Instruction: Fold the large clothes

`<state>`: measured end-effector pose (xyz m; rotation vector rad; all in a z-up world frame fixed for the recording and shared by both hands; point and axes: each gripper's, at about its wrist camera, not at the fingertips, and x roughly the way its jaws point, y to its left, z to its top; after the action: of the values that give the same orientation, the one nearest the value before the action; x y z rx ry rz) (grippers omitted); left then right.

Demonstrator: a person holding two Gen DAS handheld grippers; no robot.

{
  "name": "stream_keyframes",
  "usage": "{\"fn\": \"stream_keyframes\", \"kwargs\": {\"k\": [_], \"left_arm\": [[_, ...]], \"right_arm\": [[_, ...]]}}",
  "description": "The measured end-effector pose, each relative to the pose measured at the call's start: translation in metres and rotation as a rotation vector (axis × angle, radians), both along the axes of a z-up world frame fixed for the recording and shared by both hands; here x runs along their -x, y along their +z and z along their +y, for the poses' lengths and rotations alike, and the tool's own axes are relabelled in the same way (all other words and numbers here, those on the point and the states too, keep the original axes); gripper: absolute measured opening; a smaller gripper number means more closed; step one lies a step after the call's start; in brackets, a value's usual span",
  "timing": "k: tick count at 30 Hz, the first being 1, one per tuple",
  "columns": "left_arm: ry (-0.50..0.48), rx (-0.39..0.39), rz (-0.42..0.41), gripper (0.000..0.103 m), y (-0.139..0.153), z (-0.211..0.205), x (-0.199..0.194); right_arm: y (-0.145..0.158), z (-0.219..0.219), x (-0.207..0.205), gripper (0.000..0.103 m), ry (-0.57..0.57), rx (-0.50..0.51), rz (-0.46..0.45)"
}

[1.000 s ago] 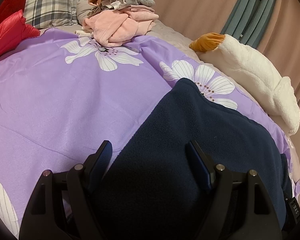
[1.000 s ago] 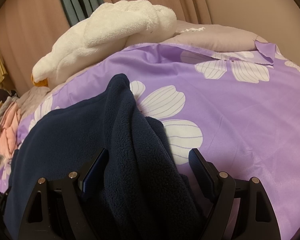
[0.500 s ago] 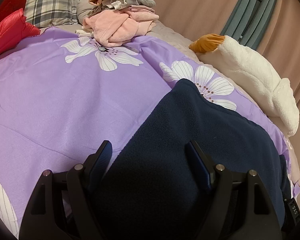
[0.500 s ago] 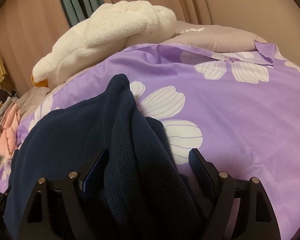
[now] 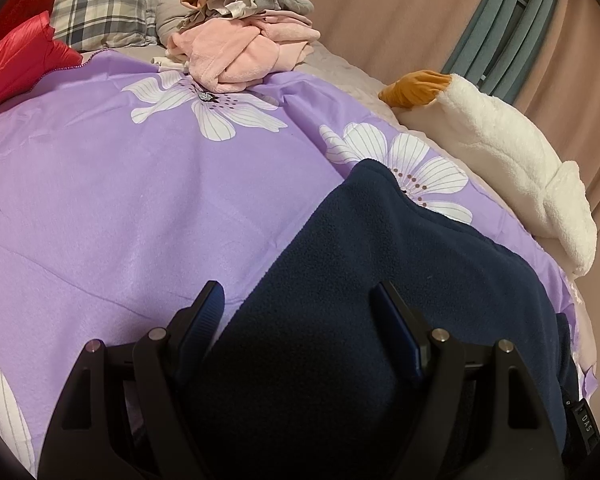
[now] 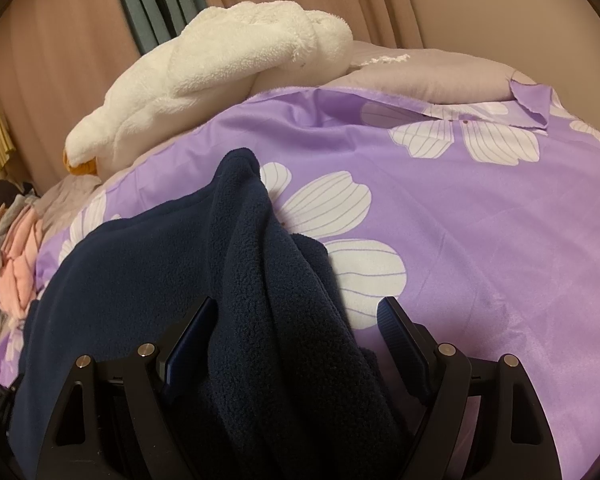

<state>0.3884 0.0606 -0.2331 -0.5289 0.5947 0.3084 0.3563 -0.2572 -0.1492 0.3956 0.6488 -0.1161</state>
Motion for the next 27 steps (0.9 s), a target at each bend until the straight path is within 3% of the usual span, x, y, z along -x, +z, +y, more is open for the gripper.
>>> {"fn": "stream_keyframes", "kwargs": {"k": [27], "left_arm": [[0.001, 0.015, -0.009, 0.077, -0.0001, 0.001, 0.0003]], "right_arm": [[0.0, -0.0004, -0.0004, 0.082, 0.004, -0.012, -0.007]]}}
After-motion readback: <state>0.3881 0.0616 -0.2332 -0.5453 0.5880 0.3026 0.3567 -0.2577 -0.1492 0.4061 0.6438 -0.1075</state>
